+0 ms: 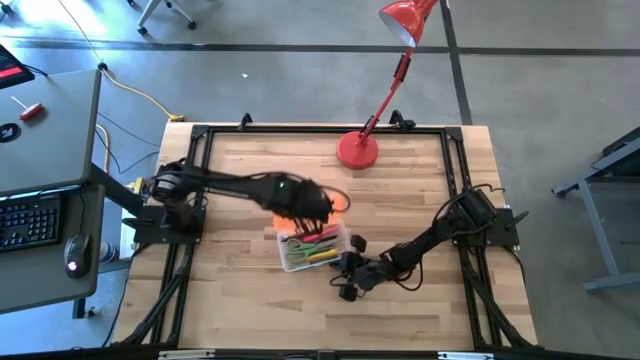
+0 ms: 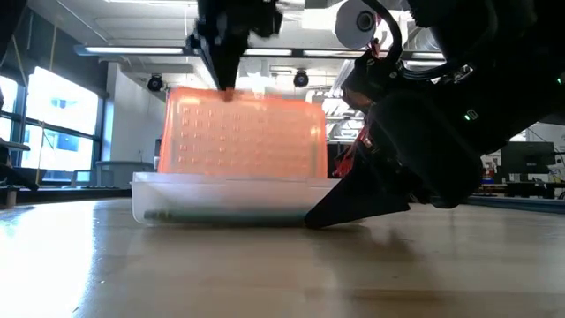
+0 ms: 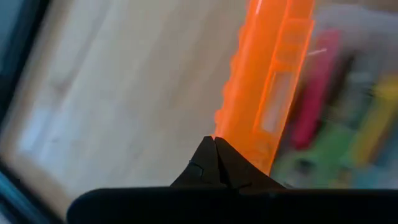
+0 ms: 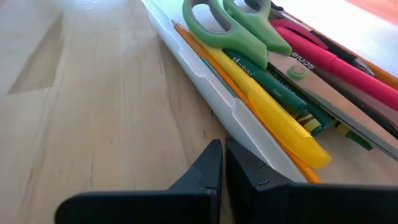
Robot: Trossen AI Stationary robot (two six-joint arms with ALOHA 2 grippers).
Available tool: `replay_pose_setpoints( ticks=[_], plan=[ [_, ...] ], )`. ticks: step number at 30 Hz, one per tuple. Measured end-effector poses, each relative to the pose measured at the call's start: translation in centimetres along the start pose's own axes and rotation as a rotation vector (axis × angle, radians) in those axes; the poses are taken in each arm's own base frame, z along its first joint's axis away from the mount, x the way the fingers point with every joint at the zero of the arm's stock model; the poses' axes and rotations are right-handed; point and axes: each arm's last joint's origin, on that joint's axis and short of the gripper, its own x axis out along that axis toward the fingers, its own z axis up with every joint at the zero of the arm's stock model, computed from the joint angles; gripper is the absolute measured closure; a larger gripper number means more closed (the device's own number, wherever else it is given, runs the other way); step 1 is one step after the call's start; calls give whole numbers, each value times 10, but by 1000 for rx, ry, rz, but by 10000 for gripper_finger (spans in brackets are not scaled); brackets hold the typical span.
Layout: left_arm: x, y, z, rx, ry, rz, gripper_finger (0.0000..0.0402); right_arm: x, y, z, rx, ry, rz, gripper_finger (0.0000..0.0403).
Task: Pick & place school supplies into a supply box
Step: Close the orange supply box
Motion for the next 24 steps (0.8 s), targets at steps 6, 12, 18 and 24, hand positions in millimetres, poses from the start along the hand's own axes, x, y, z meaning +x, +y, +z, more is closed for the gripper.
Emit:
replay_pose_setpoints(
  ticks=[6, 12, 18, 24],
  plan=[
    [-21, -42, -22, 16, -37, -118, 377, 1, -1, 0, 21, -2, -9, 403],
    [-42, -70, -41, 60, -159, -200, 392, 0, 0, 0, 47, 4, 5, 403],
    [-49, -79, -57, 31, -211, -156, 377, -14, 20, -7, -7, -26, 65, 403],
    [-45, -79, -65, 2, -198, -99, 389, -47, 40, 23, -49, -166, 187, 403]
  ],
)
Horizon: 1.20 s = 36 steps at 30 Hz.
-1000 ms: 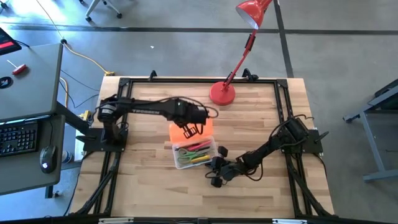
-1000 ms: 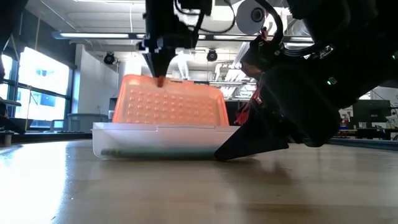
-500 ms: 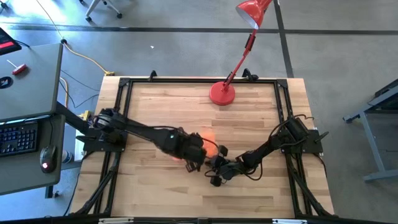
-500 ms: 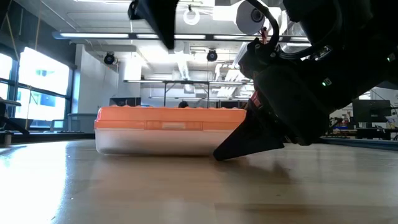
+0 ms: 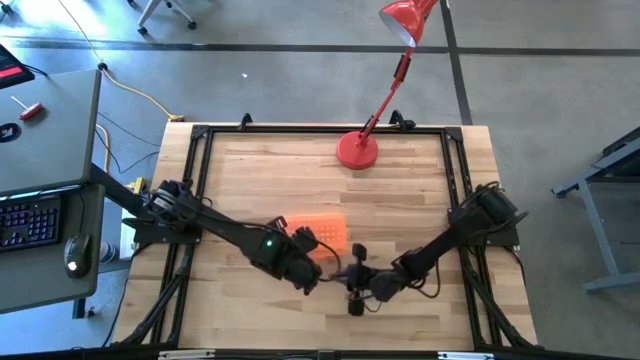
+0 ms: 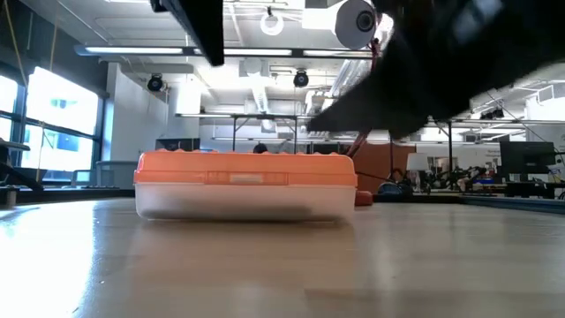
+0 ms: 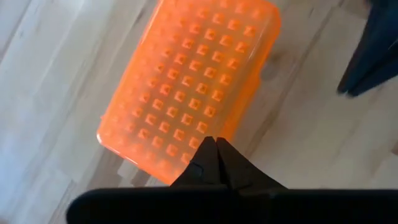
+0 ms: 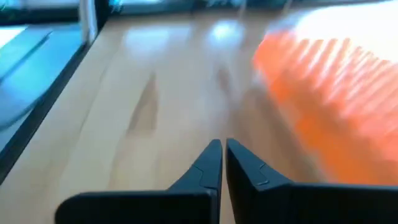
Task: Pick & place school supplies into a supply box
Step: Close the orange supply box, then return to Home Position
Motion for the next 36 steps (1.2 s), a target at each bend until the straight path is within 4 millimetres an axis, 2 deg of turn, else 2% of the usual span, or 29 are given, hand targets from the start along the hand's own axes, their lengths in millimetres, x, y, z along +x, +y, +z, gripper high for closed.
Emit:
replay_pose_setpoints(
  ticks=[4, 7, 12, 15, 19, 23, 26, 28, 32, 36],
  plan=[
    [13, 1, -7, -7, -12, 57, 391, -11, -5, 28, -96, -135, -164, 403],
    [29, 1, -14, -24, -5, 77, 380, -10, -20, 43, -139, -158, -264, 403],
    [61, -2, -24, -54, -9, 33, 392, 8, -55, 39, -42, -17, -229, 403],
    [79, -2, -28, -81, -2, -13, 391, 12, -71, 31, 18, 91, -239, 403],
    [93, -1, -33, -111, -12, -66, 382, 12, -72, 29, 51, 126, -241, 403],
    [94, -1, -33, -106, -12, -62, 392, 11, -72, 28, 52, 144, -240, 403],
    [75, -1, -29, -65, -30, -54, 392, 6, -67, 35, -13, 124, -206, 403],
    [55, 1, -21, -40, -76, -47, 384, -3, -62, 48, -41, 84, -174, 403],
    [-16, 16, -13, 33, -207, -40, 364, -39, -56, 89, -94, -24, -108, 403],
    [-86, 42, -21, 105, -314, -26, 367, -97, -57, 123, -168, -103, -97, 403]
  ],
)
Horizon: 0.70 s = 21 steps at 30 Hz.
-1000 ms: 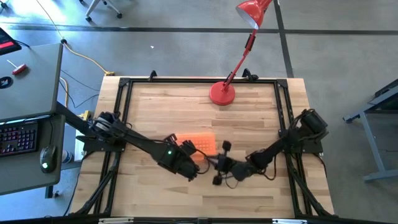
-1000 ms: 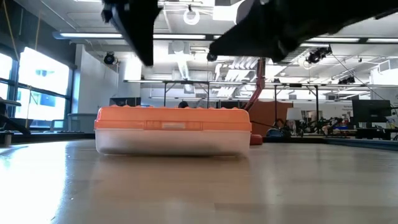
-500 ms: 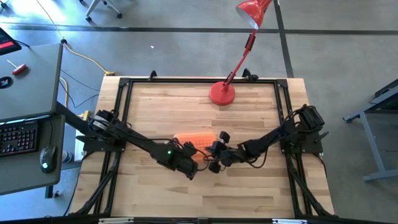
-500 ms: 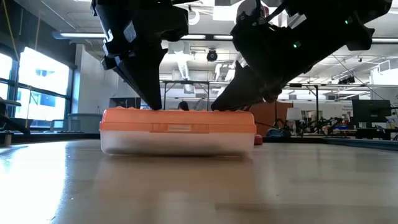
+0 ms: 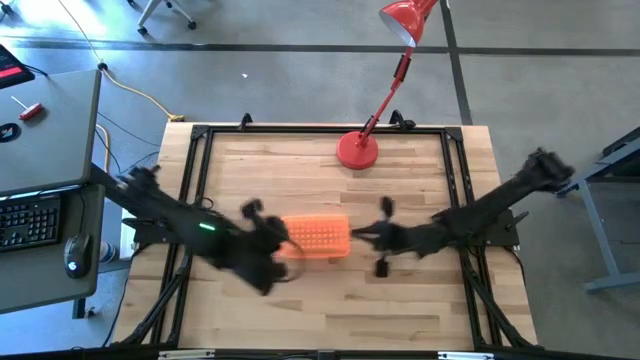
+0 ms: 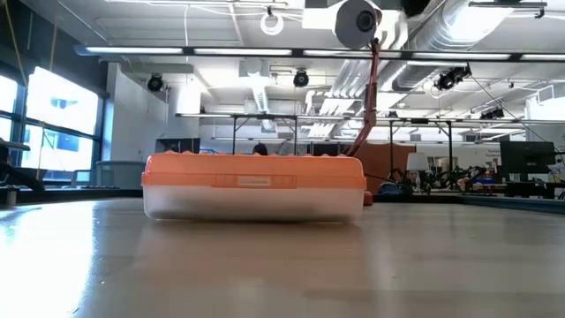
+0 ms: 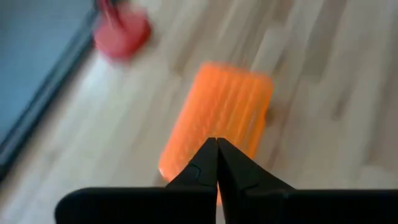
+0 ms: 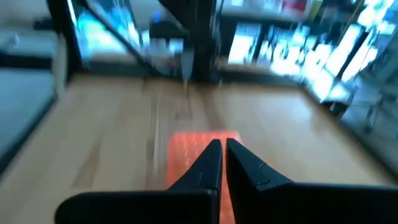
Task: Pick & place school supplies into a supply box
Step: Return to Home Position
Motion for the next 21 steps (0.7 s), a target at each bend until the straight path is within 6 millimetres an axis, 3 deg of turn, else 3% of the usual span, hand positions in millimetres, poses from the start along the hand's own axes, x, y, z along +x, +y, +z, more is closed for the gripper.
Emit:
replay_pose_setpoints(
  ticks=[3, 5, 10, 13, 15, 21],
  plan=[
    [-60, 34, -3, 42, -88, -33, 378, -49, -19, 23, -36, -53, 3, 403],
    [-90, 56, -11, 55, -138, -78, 383, -80, -32, 31, -33, -71, 60, 403],
    [-127, 111, -51, 78, -245, -176, 372, -134, -60, 28, -44, -55, 336, 403],
    [-123, 138, -81, 5, -334, -239, 362, -150, -69, 19, -58, -119, 393, 403],
    [-107, 146, -103, -64, -385, -289, 360, -154, -73, 7, -75, -170, 399, 403],
    [-45, 138, -162, -116, -535, -471, 358, -161, -84, -45, -39, -278, 435, 403]
  ],
)
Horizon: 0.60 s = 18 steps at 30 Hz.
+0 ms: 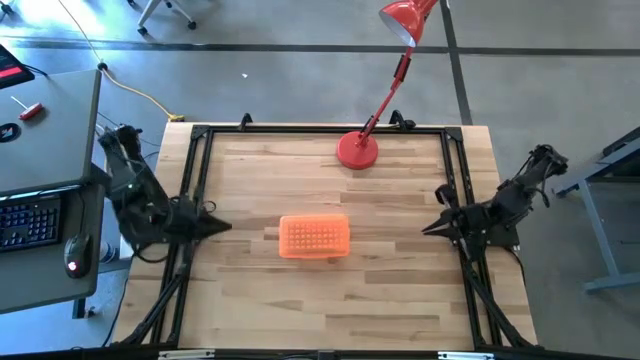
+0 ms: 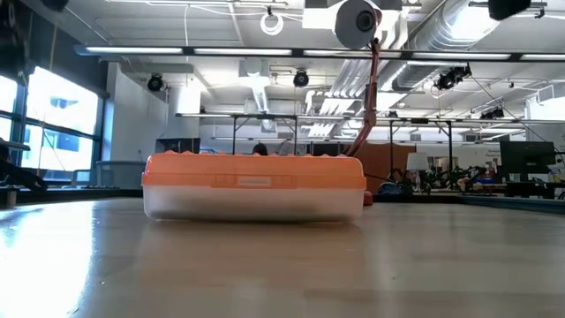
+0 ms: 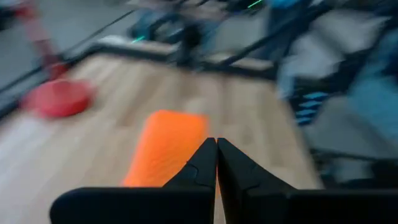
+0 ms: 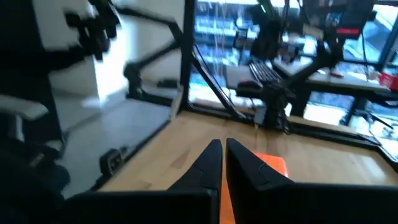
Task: Pick & place school supplies into a supply box
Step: Return to Home Position
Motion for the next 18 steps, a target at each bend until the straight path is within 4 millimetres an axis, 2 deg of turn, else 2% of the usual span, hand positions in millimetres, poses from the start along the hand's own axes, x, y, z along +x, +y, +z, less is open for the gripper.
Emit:
replay_pose_setpoints(
  ticks=[4, 7, 9, 13, 16, 18],
  plan=[
    [9, 8, -23, 46, -211, -215, 358, -17, -4, -18, 40, -119, 44, 403],
    [9, 21, -31, 165, -402, -290, 358, -28, -6, -27, 52, -188, 76, 403],
    [5, 33, -35, 217, -481, -299, 358, -29, -6, -32, 31, -198, 79, 403],
    [-2, 56, -45, 235, -492, -218, 358, -26, -4, -36, -26, -165, 91, 403],
    [-5, 60, -40, 246, -464, -164, 358, -28, -5, -35, -56, -187, 105, 403],
    [-4, 60, -43, 271, -430, -213, 358, -28, -5, -35, -80, -186, 101, 403]
  ],
)
